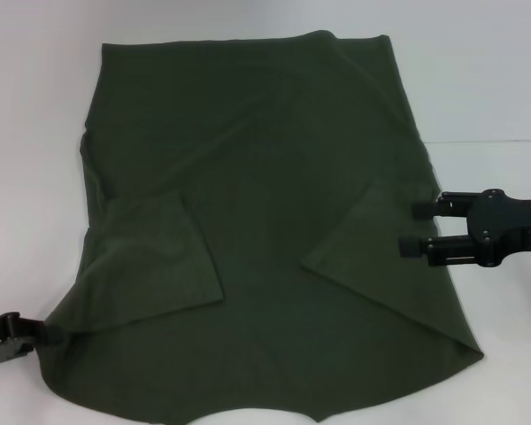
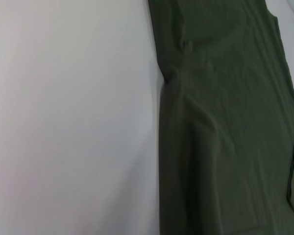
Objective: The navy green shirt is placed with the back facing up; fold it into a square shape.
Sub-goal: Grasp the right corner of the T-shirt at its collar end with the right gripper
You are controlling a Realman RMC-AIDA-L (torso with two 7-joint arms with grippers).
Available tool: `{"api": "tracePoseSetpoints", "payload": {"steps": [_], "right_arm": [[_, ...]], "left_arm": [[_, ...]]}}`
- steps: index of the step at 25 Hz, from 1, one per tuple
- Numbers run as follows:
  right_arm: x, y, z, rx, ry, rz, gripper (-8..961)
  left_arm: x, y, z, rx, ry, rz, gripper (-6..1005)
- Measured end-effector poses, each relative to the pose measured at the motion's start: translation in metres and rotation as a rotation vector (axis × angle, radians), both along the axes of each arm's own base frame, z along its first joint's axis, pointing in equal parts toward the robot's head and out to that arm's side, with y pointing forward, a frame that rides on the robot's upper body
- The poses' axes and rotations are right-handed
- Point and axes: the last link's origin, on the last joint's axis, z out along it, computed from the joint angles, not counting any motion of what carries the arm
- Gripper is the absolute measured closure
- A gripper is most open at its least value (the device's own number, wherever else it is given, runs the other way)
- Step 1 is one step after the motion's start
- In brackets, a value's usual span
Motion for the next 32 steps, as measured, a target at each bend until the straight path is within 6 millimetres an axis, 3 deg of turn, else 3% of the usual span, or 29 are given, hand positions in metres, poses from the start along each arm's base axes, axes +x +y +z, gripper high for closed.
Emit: {"api": "tracePoseSetpoints", "payload": {"steps": [8, 14, 19, 25, 32], "right_arm": [[0.000, 0.000, -0.003, -0.007, 0.010, -0.029, 121], [0.001, 0.003, -0.003, -0.034, 0.041, -0.150, 122], [0.002, 0.015, 0.006, -0.125, 0.042, -0.407, 123], [0.013, 0.024, 0.009, -0.204, -0.022, -0.746, 124], [0.034, 0.016, 0.016, -0.256, -0.031, -0.961, 125]], "left_arm": [[0.001, 0.001, 0.003, 0.009, -0.003, -0.003, 979], [0.007, 0.007, 0.003, 0.026, -0.032, -0.013, 978], [0.011, 0.011, 0.004, 0.051, -0.039, -0.046, 979], [0.014, 0.017, 0.006, 0.064, -0.033, -0.074, 979], [0.015, 0.019, 0.008, 0.071, -0.019, -0.092, 980]]}}
